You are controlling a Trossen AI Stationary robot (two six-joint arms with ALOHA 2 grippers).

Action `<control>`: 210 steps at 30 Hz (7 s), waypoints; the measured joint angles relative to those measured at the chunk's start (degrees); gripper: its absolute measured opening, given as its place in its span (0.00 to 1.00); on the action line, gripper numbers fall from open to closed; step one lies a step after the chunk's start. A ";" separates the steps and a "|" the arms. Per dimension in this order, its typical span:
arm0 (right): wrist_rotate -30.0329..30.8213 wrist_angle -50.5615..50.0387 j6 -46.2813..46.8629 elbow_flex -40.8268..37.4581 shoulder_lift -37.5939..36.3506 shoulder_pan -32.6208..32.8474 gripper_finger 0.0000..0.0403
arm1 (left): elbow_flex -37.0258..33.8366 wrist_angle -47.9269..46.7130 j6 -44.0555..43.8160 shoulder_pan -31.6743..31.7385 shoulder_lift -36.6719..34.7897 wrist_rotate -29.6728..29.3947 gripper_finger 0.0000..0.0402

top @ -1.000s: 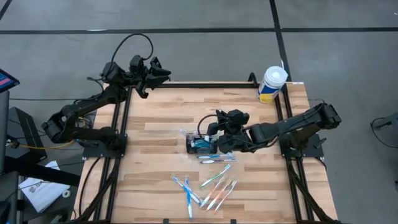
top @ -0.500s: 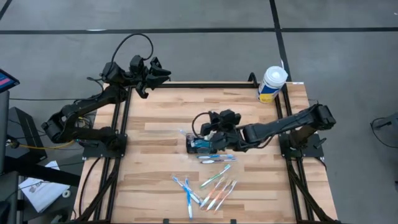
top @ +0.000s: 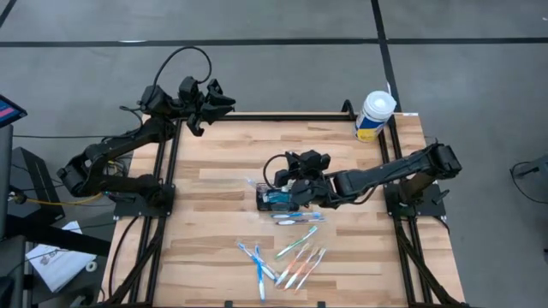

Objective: Pick & Place toothbrushing station
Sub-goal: Put the green toothbrush into the black wire organizer, then put the blue toothbrush into the black wire organizer

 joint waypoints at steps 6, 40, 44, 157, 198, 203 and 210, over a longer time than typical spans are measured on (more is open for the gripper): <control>0.95 -0.45 -2.67 -0.02 -1.91 0.02 0.02 | -0.05 0.00 -0.16 0.00 0.00 0.07 0.29; 3.09 -9.30 17.66 -0.13 8.72 2.79 0.02 | -0.09 -3.63 5.72 0.00 0.04 0.79 0.29; 6.45 -9.68 17.64 -0.09 8.65 3.18 0.02 | -0.09 -3.65 5.90 0.00 0.04 0.79 0.29; -5.78 -2.18 53.92 7.43 10.02 17.33 0.56 | -0.06 -43.56 34.29 -19.61 -0.90 -19.67 0.22; 13.00 1.02 53.79 8.04 11.02 22.38 0.20 | -0.06 -42.21 33.64 -19.61 -0.87 -18.24 0.22; 12.36 3.87 29.22 8.14 8.09 19.28 0.23 | -0.06 -40.97 33.90 -19.61 -0.87 -18.27 0.22; 2.97 6.57 -8.08 8.15 0.32 12.42 0.23 | -0.06 -33.71 28.89 -19.61 -0.85 -18.11 0.22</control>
